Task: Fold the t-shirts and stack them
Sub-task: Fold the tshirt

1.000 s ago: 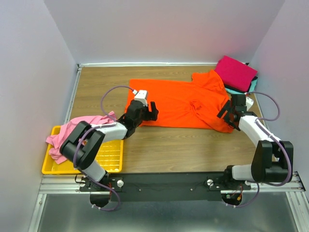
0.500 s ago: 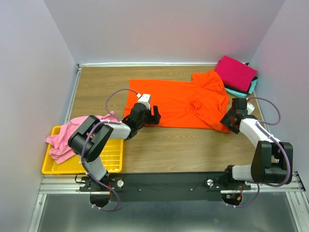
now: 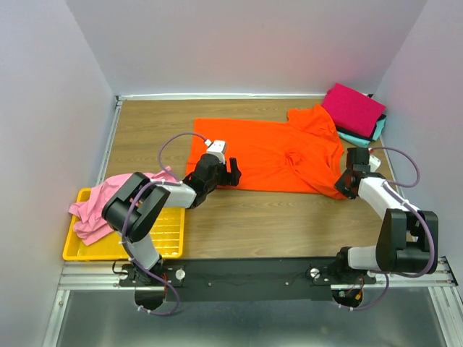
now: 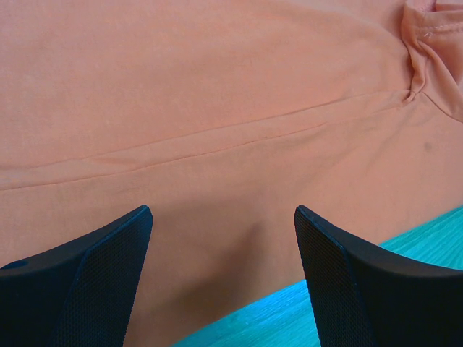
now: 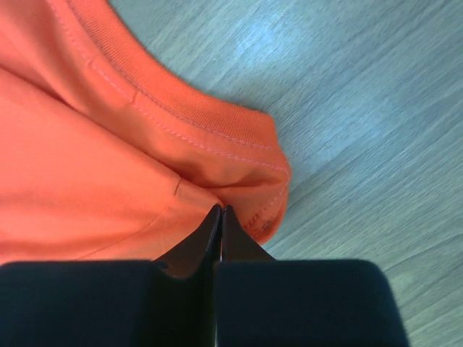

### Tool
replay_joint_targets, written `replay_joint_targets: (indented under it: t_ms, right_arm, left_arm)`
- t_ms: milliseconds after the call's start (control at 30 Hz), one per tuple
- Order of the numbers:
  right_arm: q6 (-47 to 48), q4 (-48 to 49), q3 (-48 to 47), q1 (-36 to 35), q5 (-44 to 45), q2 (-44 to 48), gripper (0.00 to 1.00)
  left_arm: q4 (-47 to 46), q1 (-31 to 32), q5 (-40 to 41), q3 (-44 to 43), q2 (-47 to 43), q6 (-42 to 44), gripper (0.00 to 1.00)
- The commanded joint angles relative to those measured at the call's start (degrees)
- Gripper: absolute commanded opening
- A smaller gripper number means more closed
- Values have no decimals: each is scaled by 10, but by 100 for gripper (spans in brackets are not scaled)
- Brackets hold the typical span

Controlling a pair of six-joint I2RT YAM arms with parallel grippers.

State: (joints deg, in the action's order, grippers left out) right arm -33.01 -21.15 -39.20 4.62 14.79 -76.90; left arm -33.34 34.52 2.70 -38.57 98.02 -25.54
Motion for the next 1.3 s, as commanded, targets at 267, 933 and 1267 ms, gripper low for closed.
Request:
replay_joint_targets:
  t_ms: [267,933,1267]
  right_arm:
    - [8,-4,-64,5,64,-65,1]
    - [36,-7,-78,16,139,-88,0]
    - [32,-10,-65,21,181,-69,1]
  left_arm:
    - [-8,-1,18,9,16,15,87]
    - [-8,-4,24,6,35,19,88]
    - [-8,-16,36,23,12,19,88]
